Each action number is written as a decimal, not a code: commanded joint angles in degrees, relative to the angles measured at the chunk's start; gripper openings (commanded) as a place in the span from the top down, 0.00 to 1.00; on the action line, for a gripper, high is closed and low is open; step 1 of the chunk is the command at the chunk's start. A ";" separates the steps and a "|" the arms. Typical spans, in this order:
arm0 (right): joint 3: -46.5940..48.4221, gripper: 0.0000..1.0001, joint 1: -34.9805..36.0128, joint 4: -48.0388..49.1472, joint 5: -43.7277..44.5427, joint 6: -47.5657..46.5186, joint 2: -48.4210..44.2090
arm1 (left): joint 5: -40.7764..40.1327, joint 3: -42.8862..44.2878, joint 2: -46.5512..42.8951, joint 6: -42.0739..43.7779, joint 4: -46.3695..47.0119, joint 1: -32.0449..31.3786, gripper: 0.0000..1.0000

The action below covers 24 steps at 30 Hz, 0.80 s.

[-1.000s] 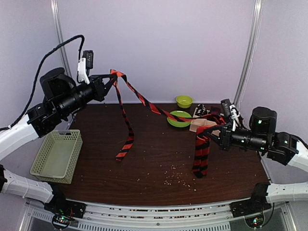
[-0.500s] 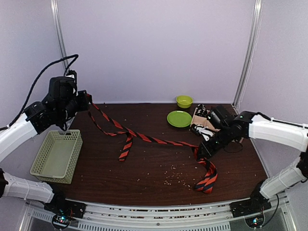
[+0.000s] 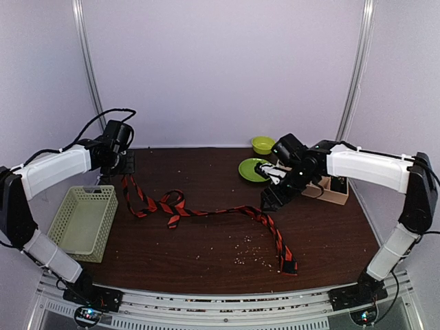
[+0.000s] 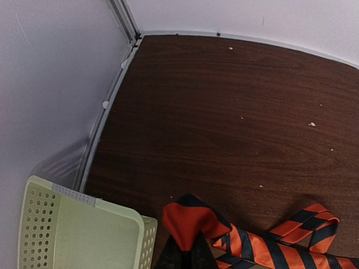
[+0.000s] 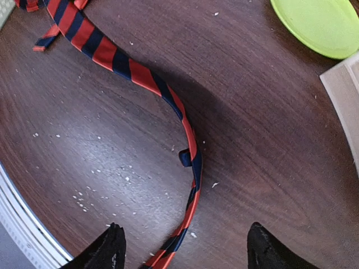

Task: Roll the ties
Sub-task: Put down the tie at the center of the board.

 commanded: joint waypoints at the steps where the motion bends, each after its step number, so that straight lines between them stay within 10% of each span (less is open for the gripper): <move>1: -13.77 0.22 -0.29 10.36 -5.34 12.44 -12.45 | 2.37 4.79 2.21 5.40 0.00 2.49 0.85; 10: -42.73 0.07 0.85 23.66 -2.31 34.04 -41.50 | 27.20 2.87 -1.56 28.60 3.26 -1.22 0.06; 14: -48.22 0.06 2.88 26.13 2.52 38.77 -45.55 | 43.04 0.84 -0.48 34.04 4.72 -3.11 0.05; 24: -49.90 0.14 13.93 33.01 12.42 43.61 -37.46 | 42.98 -7.52 6.46 41.59 18.09 -14.07 0.16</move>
